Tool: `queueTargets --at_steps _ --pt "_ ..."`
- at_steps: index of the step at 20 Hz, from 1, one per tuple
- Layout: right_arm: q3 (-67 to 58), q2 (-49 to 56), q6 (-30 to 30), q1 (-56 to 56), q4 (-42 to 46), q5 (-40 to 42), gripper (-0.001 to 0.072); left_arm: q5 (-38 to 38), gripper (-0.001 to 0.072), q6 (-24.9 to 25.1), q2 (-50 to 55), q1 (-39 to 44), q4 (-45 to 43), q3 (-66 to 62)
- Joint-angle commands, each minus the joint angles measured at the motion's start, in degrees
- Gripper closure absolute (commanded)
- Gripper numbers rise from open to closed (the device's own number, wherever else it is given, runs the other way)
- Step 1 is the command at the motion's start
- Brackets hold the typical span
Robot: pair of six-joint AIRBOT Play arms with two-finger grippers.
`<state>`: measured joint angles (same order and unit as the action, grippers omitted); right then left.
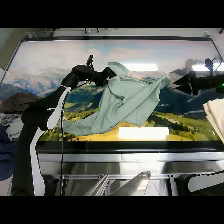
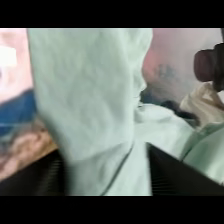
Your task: Fold the shirts.
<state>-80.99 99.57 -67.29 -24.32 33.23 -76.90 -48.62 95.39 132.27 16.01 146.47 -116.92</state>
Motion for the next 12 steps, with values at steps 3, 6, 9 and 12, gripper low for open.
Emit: queueTargets --at_steps 3,6,9,12 --pt "0.7 0.3 -1.6 0.0 0.3 2.0 0.0348 0.7 0.0679 0.1 -0.2 -0.4 2.2 -1.1" --pt "1.1 3.0 -2.7 0.4 0.3 5.1 0.0345 -0.1 0.0679 0.1 -0.2 -1.0 2.3 0.3" --pt "1.1 7.4 -4.5 1.4 -0.4 9.5 0.0315 -2.9 0.0679 0.1 -0.7 -2.1 3.7 0.2" --pt "1.1 10.5 -4.8 1.6 -6.8 14.8 0.0182 -6.5 0.0679 0.1 -1.3 -4.2 3.7 0.2"
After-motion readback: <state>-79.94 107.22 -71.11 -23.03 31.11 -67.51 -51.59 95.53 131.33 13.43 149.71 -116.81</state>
